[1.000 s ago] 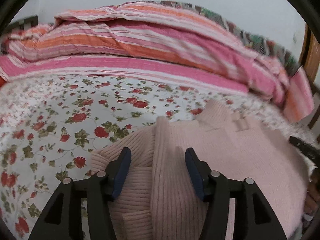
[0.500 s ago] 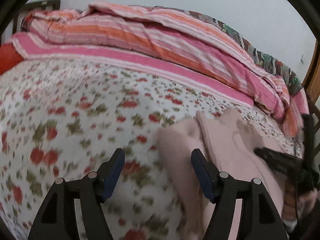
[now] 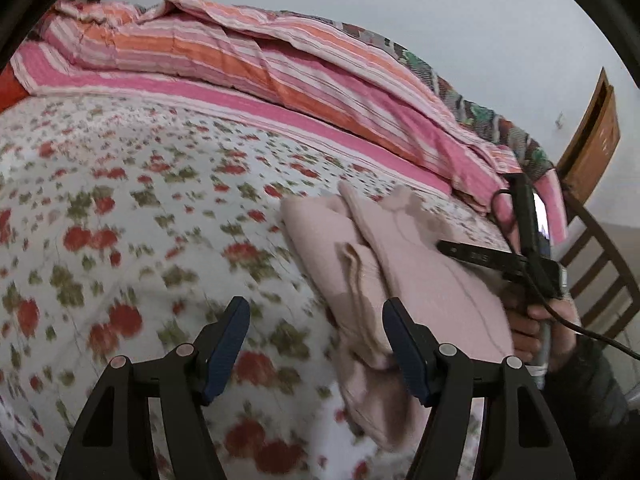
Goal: Fold small clothes
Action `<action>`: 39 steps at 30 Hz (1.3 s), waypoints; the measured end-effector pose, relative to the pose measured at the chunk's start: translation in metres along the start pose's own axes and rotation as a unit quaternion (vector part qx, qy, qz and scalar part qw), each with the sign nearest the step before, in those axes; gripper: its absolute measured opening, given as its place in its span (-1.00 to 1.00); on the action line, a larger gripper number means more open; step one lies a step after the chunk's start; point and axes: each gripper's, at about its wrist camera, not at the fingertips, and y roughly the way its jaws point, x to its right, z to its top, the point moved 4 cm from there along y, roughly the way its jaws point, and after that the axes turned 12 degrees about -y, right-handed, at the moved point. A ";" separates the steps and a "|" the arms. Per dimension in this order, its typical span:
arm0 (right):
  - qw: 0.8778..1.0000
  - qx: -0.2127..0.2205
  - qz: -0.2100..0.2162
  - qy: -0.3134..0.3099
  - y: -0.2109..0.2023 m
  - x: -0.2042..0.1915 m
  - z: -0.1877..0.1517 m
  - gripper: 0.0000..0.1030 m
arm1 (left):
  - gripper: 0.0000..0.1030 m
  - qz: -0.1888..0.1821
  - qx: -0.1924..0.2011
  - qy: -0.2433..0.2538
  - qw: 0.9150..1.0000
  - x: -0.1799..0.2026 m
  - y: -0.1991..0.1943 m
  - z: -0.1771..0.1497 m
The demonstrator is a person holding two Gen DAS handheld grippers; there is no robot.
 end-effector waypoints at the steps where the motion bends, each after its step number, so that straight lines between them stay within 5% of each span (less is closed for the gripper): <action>1: 1.000 0.002 0.001 -0.001 -0.003 -0.001 -0.001 -0.31 | 0.30 -0.006 -0.002 -0.005 1.000 0.000 -0.003 -0.003; 6: 0.999 0.007 0.030 0.016 -0.032 -0.002 -0.019 -0.31 | 0.30 -0.027 -0.016 -0.012 0.999 -0.002 -0.014 -0.022; 17: 0.999 0.044 0.014 -0.007 -0.087 -0.023 -0.070 -0.31 | 0.30 -0.091 -0.056 -0.020 0.994 0.003 -0.025 -0.065; 23: 0.998 0.064 0.004 -0.017 -0.102 -0.030 -0.092 -0.31 | 0.31 -0.133 -0.058 -0.066 0.987 0.005 -0.009 -0.065; 33: 0.996 0.059 0.020 -0.056 -0.117 -0.042 -0.144 -0.31 | 0.28 -0.142 -0.035 -0.091 0.985 0.026 0.014 -0.055; 39: 0.994 0.068 0.063 -0.053 -0.132 -0.035 -0.162 -0.31 | 0.27 -0.108 -0.022 -0.086 0.990 0.040 0.033 -0.037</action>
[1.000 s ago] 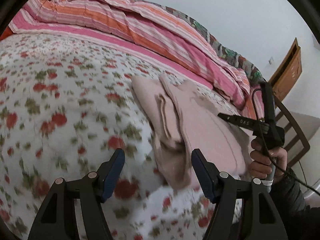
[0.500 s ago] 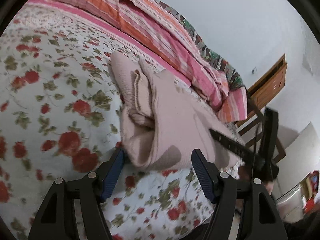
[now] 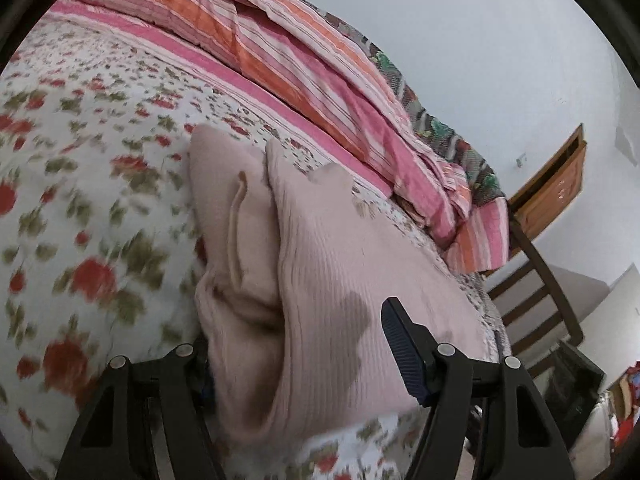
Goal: Fold small clothes
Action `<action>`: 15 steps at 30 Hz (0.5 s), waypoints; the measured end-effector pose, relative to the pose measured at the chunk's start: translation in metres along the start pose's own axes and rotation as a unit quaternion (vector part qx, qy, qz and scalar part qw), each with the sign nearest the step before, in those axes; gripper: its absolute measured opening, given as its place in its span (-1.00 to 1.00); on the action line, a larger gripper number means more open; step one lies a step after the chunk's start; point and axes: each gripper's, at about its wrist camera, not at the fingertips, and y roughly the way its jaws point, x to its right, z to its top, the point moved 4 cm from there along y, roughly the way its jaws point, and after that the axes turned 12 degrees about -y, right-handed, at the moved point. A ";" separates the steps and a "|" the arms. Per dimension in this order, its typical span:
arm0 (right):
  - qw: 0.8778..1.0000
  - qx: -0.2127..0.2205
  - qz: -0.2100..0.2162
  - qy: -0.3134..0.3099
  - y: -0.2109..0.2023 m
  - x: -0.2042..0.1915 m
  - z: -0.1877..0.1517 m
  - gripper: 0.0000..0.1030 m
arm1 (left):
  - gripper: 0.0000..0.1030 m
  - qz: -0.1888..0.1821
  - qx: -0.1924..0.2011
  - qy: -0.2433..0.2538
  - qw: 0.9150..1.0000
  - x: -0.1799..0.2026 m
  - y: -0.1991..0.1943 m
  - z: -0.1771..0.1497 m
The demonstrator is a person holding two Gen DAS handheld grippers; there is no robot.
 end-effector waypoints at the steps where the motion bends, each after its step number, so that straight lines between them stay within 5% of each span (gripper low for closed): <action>1: 1.000 0.005 0.014 0.011 -0.004 0.005 -0.001 -0.31 | 0.25 0.005 0.008 -0.001 1.000 0.002 0.002 0.005; 5: 0.996 0.021 0.043 0.073 -0.019 0.032 -0.005 -0.32 | 0.15 0.034 0.024 -0.007 0.999 0.008 0.012 0.019; 15: 0.987 0.046 0.027 0.150 -0.039 0.102 -0.024 -0.31 | -0.49 0.110 0.064 0.021 0.992 0.032 0.014 0.036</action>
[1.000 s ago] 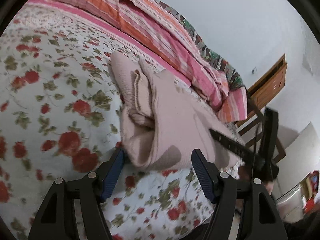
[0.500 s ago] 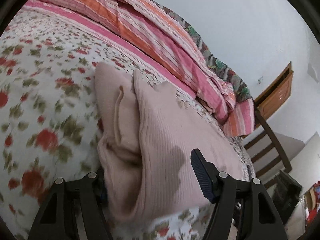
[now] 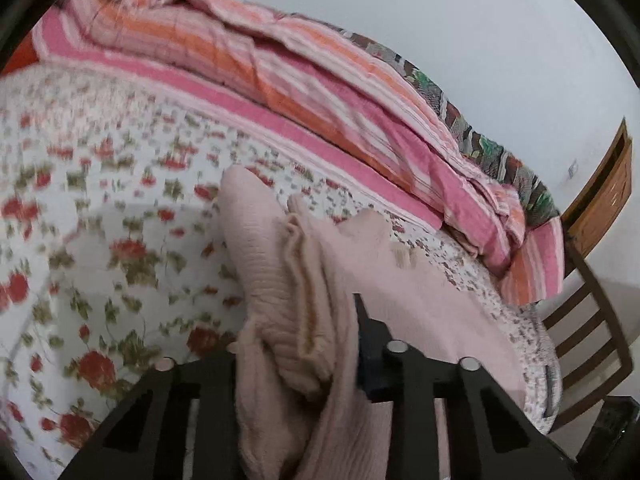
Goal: Fold small clothes
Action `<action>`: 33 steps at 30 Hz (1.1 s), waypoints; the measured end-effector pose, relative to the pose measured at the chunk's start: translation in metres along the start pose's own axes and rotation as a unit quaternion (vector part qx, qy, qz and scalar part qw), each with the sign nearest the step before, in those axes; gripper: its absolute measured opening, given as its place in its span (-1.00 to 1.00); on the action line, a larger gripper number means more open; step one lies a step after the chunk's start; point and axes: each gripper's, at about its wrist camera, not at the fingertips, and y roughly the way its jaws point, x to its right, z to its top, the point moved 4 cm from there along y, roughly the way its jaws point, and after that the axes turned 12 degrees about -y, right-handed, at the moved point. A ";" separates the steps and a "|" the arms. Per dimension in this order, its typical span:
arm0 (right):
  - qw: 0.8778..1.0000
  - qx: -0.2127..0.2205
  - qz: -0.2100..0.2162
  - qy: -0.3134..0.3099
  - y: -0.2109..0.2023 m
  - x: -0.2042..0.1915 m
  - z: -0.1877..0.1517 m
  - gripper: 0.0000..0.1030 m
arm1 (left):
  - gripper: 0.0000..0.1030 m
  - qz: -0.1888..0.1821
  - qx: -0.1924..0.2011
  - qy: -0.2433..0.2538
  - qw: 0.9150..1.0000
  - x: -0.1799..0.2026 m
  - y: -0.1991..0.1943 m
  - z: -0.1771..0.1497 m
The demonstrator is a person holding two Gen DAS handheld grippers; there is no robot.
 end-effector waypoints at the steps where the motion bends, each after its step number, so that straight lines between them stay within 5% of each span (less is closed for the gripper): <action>1: 1.000 0.000 -0.001 0.006 0.000 0.005 -0.001 -0.32 | -0.51 0.007 0.002 0.014 1.000 0.009 -0.002 0.002; 9: 0.999 0.020 -0.012 0.035 -0.014 0.040 0.003 -0.32 | -0.56 0.039 0.031 0.097 0.994 0.091 -0.018 0.008; 15: 0.997 0.029 -0.050 0.059 -0.035 0.076 0.008 -0.31 | -0.56 0.021 0.034 0.157 0.987 0.168 -0.015 -0.004; 22: 0.993 0.028 -0.089 0.076 -0.060 0.107 -0.002 -0.32 | -0.56 0.004 -0.005 0.235 0.972 0.248 0.036 -0.090; 27: 0.990 0.019 -0.108 0.089 -0.068 0.123 -0.017 -0.32 | -0.55 0.026 -0.069 0.290 0.954 0.254 0.081 -0.164; 29: 0.990 0.015 -0.108 0.089 -0.069 0.126 -0.021 -0.32 | -0.44 0.003 -0.071 0.298 0.952 0.253 0.078 -0.171; 31: 0.991 0.012 -0.105 0.086 -0.067 0.126 -0.021 -0.32 | 0.10 -0.050 -0.116 0.295 0.947 0.256 0.072 -0.169; 33: 0.992 0.014 -0.097 0.084 -0.062 0.125 -0.014 -0.31 | 0.24 -0.091 -0.149 0.288 0.942 0.254 0.064 -0.160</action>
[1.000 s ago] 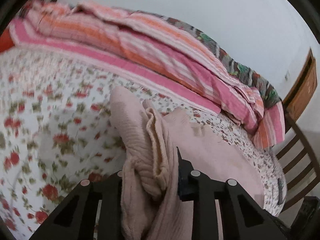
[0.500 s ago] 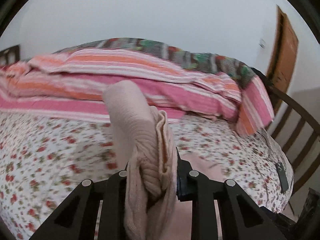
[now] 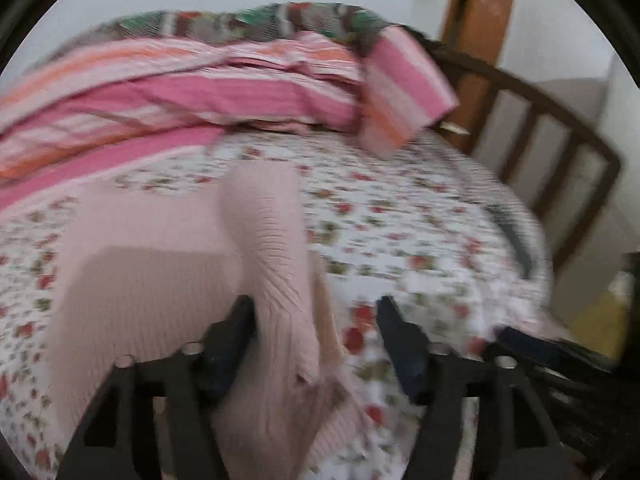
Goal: Fold small clothes
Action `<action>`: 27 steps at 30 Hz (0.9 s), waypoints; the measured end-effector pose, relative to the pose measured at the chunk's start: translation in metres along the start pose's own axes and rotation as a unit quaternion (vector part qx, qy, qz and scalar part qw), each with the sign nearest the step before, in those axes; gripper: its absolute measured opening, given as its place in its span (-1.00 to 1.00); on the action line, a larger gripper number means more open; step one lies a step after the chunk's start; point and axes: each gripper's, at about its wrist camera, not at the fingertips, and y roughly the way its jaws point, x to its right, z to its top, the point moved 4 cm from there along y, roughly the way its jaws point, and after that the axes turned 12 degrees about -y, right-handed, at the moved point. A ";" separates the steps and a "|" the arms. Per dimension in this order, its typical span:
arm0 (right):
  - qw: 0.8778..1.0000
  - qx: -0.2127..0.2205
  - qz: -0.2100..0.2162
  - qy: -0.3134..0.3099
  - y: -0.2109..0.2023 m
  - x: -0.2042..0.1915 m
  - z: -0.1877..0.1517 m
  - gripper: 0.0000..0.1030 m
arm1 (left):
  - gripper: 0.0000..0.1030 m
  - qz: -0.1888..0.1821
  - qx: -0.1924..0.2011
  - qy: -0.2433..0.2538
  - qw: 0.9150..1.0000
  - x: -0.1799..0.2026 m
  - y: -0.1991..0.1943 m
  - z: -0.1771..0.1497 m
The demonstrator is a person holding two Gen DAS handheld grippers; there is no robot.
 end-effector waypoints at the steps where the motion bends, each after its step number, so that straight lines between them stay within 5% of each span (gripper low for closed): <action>1: 1.000 0.002 0.009 -0.001 0.001 -0.003 0.004 -0.31 | 0.22 -0.015 -0.003 -0.002 1.000 -0.005 -0.008 0.003; 6: 0.997 0.035 0.072 -0.006 0.001 -0.025 0.033 -0.08 | 0.35 -0.058 0.049 -0.028 0.997 -0.045 -0.060 0.017; 10: 0.988 0.053 0.142 0.005 0.010 -0.051 0.056 0.06 | 0.35 -0.003 0.071 -0.071 0.995 -0.101 -0.078 0.021; 14: 0.986 0.032 0.164 0.006 0.035 -0.082 0.062 0.03 | 0.35 0.066 0.037 -0.096 0.992 -0.137 -0.071 0.006; 17: 0.989 0.012 0.142 -0.027 0.050 -0.102 0.058 -0.35 | 0.35 0.048 0.012 -0.099 0.994 -0.144 -0.065 -0.013; 18: 0.990 0.004 0.132 -0.044 0.054 -0.109 0.057 -0.63 | 0.35 0.038 0.008 -0.102 0.994 -0.144 -0.063 -0.018; 24: 0.983 0.065 0.151 -0.082 0.025 -0.097 0.053 -0.78 | 0.35 0.006 0.009 -0.109 0.994 -0.145 -0.064 -0.024; 27: 0.994 0.009 0.095 -0.058 0.056 -0.079 0.040 -0.78 | 0.35 -0.005 0.006 -0.101 0.995 -0.144 -0.066 -0.025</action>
